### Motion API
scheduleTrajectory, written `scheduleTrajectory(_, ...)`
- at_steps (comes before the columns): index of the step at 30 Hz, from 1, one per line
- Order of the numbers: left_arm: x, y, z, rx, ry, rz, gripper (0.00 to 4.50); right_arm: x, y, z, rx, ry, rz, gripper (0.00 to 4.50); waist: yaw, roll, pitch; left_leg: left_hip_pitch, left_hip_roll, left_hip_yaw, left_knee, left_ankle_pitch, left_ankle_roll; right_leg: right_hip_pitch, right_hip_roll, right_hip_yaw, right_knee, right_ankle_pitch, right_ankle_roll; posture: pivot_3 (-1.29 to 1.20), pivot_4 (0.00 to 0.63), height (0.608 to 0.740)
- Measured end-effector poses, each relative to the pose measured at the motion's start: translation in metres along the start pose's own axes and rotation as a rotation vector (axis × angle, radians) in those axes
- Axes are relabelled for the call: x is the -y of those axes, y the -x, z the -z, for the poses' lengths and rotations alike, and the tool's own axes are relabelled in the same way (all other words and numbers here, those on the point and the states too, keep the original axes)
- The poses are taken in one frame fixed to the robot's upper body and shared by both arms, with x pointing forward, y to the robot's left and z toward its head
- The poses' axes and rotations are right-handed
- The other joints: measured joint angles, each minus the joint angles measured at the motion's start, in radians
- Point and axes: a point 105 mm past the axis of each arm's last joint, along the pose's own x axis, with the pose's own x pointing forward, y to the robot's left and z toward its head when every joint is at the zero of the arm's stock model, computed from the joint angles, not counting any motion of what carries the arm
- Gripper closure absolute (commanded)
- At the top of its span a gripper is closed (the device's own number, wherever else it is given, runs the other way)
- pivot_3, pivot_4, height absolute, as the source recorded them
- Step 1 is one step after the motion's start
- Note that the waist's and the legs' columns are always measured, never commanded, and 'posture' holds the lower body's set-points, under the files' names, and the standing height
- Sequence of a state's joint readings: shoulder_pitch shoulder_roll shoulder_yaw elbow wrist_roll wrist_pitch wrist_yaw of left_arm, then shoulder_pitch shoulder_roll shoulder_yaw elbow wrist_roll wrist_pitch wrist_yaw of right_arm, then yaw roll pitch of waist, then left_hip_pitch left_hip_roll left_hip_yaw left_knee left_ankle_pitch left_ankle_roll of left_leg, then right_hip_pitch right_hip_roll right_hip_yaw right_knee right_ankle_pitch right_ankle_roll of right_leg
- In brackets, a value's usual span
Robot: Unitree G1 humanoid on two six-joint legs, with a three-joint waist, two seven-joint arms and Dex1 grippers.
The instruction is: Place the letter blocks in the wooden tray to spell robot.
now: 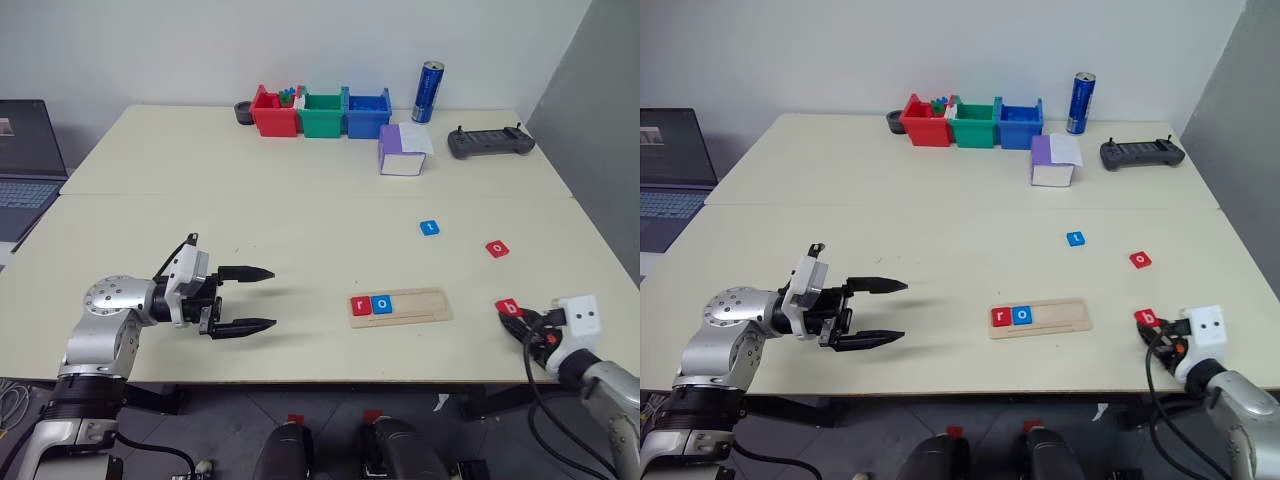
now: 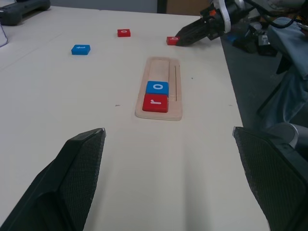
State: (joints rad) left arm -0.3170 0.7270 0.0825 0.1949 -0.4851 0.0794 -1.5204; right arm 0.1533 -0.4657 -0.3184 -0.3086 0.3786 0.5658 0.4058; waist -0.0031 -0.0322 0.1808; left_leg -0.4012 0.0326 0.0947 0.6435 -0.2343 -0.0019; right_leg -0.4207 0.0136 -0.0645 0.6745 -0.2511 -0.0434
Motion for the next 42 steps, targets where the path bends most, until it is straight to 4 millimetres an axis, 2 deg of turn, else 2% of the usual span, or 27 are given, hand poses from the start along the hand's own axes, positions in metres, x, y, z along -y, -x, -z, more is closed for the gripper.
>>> scheduleTrajectory(6, 0.000, 0.000, -0.001, 0.000, -0.002, 0.000, 0.00, -0.021, -0.015, -0.009, -0.016, 0.023, 0.078, 3.04, 0.002, 0.000, 0.000, -0.001, 0.000, 0.000, 0.000, 0.000, 0.000, 0.000, 0.000, 0.000, -0.001, 0.000, 0.000, 0.00, 0.150, 0.740)
scheduleTrajectory(13, 0.000, 0.000, -0.001, 0.000, -0.002, 0.000, 0.00, -0.026, -0.017, -0.010, -0.046, 0.016, 0.122, 3.04, 0.002, -0.001, -0.001, 0.000, 0.000, 0.000, 0.000, 0.000, 0.000, 0.000, 0.000, 0.000, -0.001, 0.000, 0.000, 0.00, 0.150, 0.740)
scheduleTrajectory(22, -0.001, 0.000, -0.001, 0.000, -0.003, -0.001, 0.00, -0.028, -0.013, -0.013, -0.097, 0.020, 0.115, 0.04, 0.000, -0.003, -0.002, 0.000, 0.000, 0.000, 0.000, 0.000, 0.000, 0.000, 0.000, 0.000, -0.001, 0.000, 0.000, 0.00, 0.150, 0.740)
scheduleTrajectory(27, -0.001, 0.000, -0.001, 0.001, -0.003, -0.004, 0.00, -0.020, -0.006, -0.024, -0.141, 0.088, 0.004, 0.01, 0.001, -0.003, -0.002, -0.001, -0.001, 0.000, 0.000, 0.000, 0.000, 0.000, 0.000, 0.000, -0.001, 0.000, 0.000, 0.00, 0.150, 0.740)
scheduleTrajectory(30, -0.001, 0.000, -0.001, 0.002, -0.003, -0.006, 0.00, -0.004, -0.001, -0.048, -0.132, 0.228, -0.124, 0.01, 0.001, -0.003, -0.002, -0.001, -0.001, 0.000, 0.000, 0.000, 0.000, 0.000, 0.000, -0.001, -0.002, 0.000, 0.000, 0.00, 0.150, 0.740)
scheduleTrajectory(34, -0.002, -0.001, -0.002, 0.002, -0.009, -0.006, 0.00, 0.008, -0.004, -0.067, -0.139, 0.405, -0.358, 0.01, 0.000, -0.003, -0.001, -0.001, -0.001, 0.000, -0.001, 0.000, 0.000, 0.000, 0.000, -0.001, -0.002, 0.000, 0.000, 0.00, 0.150, 0.740)
scheduleTrajectory(42, -0.005, -0.005, -0.009, 0.014, -0.042, -0.014, 0.00, 0.020, -0.039, -0.078, -0.257, 0.663, -0.757, 0.01, -0.005, -0.003, 0.000, 0.000, 0.000, 0.000, 0.000, 0.000, 0.000, -0.001, 0.001, 0.000, -0.002, 0.000, 0.000, 0.00, 0.150, 0.740)
